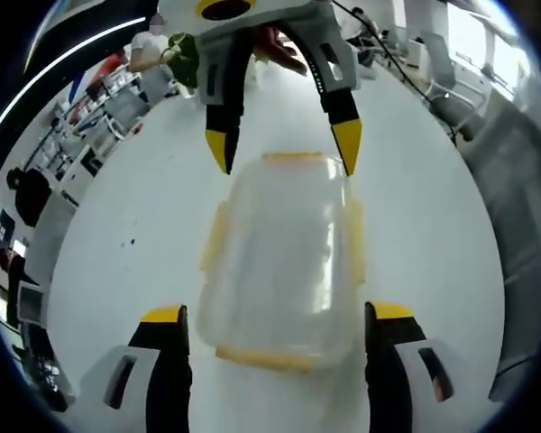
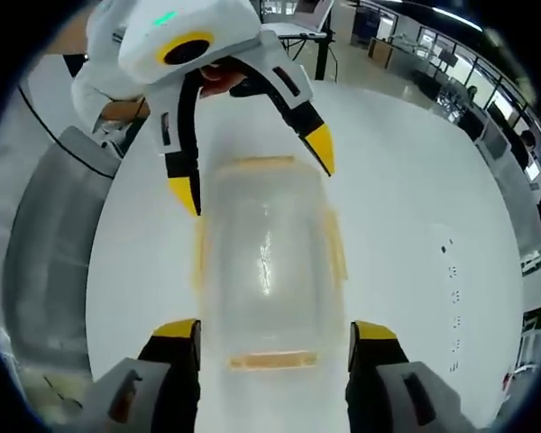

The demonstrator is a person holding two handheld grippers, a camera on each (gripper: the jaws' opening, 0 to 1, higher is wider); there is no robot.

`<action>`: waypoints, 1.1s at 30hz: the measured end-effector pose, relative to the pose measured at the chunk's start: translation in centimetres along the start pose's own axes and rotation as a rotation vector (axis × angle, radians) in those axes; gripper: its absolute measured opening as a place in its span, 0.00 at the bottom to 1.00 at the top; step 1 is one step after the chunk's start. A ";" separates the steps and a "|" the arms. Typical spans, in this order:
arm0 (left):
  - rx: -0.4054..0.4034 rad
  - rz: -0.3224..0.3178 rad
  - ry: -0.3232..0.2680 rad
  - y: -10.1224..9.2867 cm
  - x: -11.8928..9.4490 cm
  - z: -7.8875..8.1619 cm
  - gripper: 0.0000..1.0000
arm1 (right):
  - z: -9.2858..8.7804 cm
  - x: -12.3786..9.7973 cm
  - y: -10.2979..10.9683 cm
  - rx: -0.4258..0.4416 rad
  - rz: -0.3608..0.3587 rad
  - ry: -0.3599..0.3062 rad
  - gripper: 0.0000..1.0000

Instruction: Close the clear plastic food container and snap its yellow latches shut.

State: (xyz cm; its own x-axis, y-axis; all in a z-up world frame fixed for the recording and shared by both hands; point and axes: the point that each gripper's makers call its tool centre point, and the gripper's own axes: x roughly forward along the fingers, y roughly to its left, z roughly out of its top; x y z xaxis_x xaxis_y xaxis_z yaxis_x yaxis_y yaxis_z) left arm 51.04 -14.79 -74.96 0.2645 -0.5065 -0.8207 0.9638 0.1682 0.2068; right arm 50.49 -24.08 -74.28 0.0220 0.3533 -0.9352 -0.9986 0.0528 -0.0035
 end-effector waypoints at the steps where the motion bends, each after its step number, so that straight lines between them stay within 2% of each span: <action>1: -0.007 0.001 0.004 0.1 0.1 -0.1 0.79 | -0.1 0.1 0.1 -0.005 0.000 -0.001 0.68; 10: -0.012 0.004 0.028 0.2 0.9 -0.5 0.82 | -0.5 0.9 0.5 -0.013 -0.006 -0.010 0.76; 16: -0.032 -0.005 0.035 0.0 1.2 -0.7 0.82 | -0.6 1.4 0.5 -0.015 -0.009 -0.007 0.75; 18: -0.027 -0.009 0.043 -0.1 1.3 -0.9 0.80 | -0.6 1.3 0.3 -0.009 -0.014 -0.009 0.72; 33: -0.034 -0.009 0.052 -0.5 0.8 -1.5 0.79 | 0.0 1.5 0.9 -0.010 -0.007 -0.008 0.71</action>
State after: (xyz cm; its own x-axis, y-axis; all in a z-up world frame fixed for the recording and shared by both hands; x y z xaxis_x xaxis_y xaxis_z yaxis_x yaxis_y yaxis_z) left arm 50.71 -13.97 -76.54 0.2527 -0.4634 -0.8493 0.9643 0.1928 0.1817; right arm 49.67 -23.46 -75.68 0.0289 0.3600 -0.9325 -0.9989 0.0454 -0.0135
